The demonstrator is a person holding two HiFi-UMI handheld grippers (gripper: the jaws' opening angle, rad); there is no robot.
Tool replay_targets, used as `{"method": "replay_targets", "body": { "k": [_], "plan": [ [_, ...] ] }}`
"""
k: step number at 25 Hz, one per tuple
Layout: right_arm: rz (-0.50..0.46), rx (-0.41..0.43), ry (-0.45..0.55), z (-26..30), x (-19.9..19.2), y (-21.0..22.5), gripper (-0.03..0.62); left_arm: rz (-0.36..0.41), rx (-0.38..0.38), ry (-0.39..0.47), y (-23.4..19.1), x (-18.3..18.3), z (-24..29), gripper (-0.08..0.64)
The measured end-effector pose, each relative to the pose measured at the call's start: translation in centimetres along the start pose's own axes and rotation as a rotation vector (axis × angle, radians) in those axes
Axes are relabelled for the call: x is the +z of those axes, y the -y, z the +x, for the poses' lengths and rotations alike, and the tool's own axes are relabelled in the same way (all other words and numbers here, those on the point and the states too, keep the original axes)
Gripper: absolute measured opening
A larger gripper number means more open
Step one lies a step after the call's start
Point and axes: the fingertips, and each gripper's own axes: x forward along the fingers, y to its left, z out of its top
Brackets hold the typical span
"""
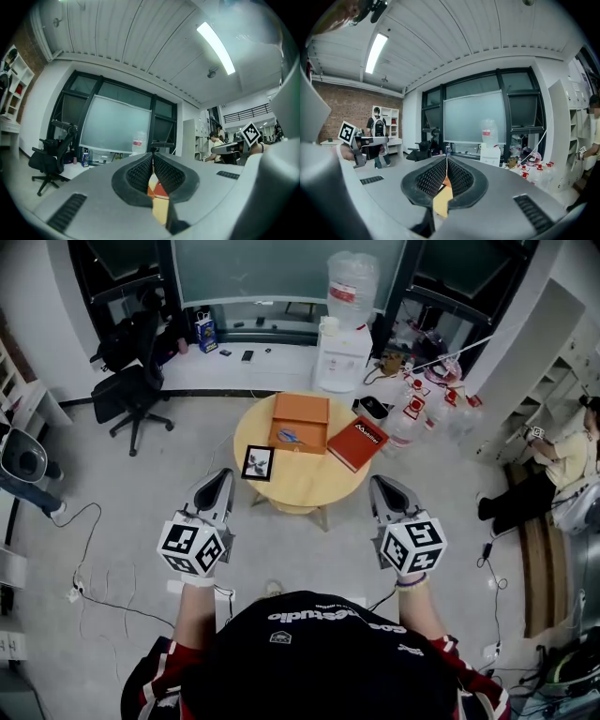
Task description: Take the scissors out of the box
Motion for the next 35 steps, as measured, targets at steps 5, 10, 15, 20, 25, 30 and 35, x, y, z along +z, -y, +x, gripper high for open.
{"method": "replay_targets", "body": {
  "k": [5,10,15,20,25,30,35],
  "plan": [
    [-0.031,0.025,-0.01,5.4,1.2,-1.2,0.032,-0.01,0.006,-0.003,-4.3,0.0,2.0,0.026],
    [-0.055,0.066,-0.046,9.8,1.1,-3.5,0.032,-0.034,-0.01,0.008,-7.0,-0.5,3.3,0.026],
    [-0.07,0.092,-0.067,12.5,0.8,-5.4,0.032,-0.051,-0.022,0.005,-8.9,-1.2,3.7,0.026],
    [-0.071,0.108,-0.091,13.9,0.0,-5.9,0.032,-0.07,-0.036,-0.001,-9.6,-2.1,3.9,0.026],
    [-0.061,0.094,-0.081,15.5,0.1,-4.5,0.032,-0.066,-0.031,-0.015,-10.3,-2.7,5.2,0.026],
    [-0.042,0.11,-0.037,18.7,1.6,-3.8,0.032,-0.042,-0.003,-0.001,-12.2,-1.4,6.9,0.026],
    [-0.037,0.132,0.009,21.7,3.5,-3.1,0.032,-0.008,0.008,0.008,-13.6,0.1,9.1,0.026]
  ]
}}
